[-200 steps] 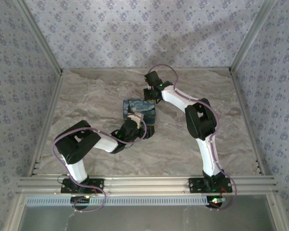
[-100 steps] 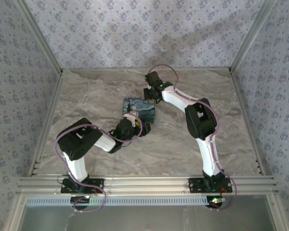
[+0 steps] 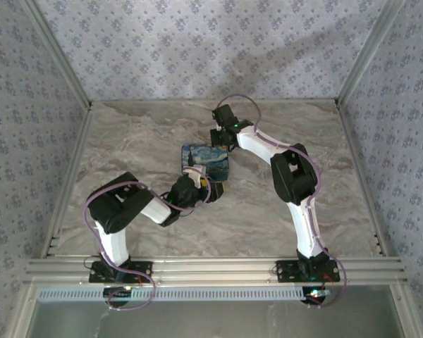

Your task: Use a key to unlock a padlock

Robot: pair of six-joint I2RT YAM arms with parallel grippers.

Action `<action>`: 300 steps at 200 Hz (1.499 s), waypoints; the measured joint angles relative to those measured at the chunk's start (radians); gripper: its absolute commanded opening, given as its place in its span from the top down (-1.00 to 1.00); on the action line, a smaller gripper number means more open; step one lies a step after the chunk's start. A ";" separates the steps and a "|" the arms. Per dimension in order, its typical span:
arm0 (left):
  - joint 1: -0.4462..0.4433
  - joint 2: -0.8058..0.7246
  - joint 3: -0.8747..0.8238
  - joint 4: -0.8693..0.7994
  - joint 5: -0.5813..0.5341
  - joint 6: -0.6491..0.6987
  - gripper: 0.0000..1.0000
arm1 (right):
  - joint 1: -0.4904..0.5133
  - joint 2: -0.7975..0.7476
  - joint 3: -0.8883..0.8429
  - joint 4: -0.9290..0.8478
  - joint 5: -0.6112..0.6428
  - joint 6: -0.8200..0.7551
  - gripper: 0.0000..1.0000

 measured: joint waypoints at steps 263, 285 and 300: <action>-0.067 -0.056 0.066 -0.278 -0.242 0.025 -0.41 | 0.013 -0.001 -0.021 0.046 0.012 0.011 1.00; -0.045 -0.045 0.042 -0.200 -0.166 0.042 -0.41 | 0.013 -0.001 -0.021 0.046 0.012 0.011 1.00; -0.025 -0.027 0.040 -0.153 -0.105 0.043 -0.39 | 0.013 -0.001 -0.021 0.047 0.012 0.012 1.00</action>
